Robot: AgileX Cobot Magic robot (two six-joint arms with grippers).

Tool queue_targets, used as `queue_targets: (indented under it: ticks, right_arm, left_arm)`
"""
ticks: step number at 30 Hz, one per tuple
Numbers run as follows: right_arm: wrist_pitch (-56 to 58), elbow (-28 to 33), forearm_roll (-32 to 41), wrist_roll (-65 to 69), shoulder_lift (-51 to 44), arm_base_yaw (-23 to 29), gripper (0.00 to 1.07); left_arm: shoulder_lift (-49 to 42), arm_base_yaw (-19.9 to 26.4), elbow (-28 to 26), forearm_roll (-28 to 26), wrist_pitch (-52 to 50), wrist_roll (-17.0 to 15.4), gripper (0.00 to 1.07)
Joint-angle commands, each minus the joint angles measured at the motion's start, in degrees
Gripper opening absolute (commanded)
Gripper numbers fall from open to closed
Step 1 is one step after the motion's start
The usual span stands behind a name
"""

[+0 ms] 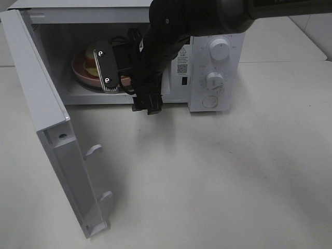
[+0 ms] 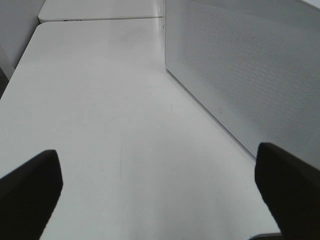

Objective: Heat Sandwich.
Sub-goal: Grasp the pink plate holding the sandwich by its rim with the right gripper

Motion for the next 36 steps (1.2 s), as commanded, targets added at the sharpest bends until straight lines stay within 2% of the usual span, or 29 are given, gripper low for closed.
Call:
queue_targets:
  ticks: [1,14,20,28,36]
  right_arm:
    - [0.97,-5.16,0.11,0.40,3.32,0.23,0.88]
    - [6.36,-17.25,-0.11,0.69,10.83,0.23,0.86]
    - [9.22,-25.73,-5.61,8.48,15.41,0.17,0.85]
    - [9.34,-29.68,-7.22,10.94,17.53,-0.52,0.84]
    - [9.22,-29.79,-5.61,10.66,19.42,-0.52,0.83]
  left_arm:
    - [-1.26,-0.46,0.23,-0.11,-0.34,-0.11,1.03]
    - [-1.26,-0.46,0.23,-0.11,-0.34,-0.11,1.03]
    - [-1.26,-0.46,0.23,-0.11,-0.34,-0.11,1.03]
    - [-1.26,-0.46,0.23,-0.11,-0.34,-0.11,1.03]
    - [-1.26,-0.46,0.23,-0.11,-0.34,-0.11,1.03]
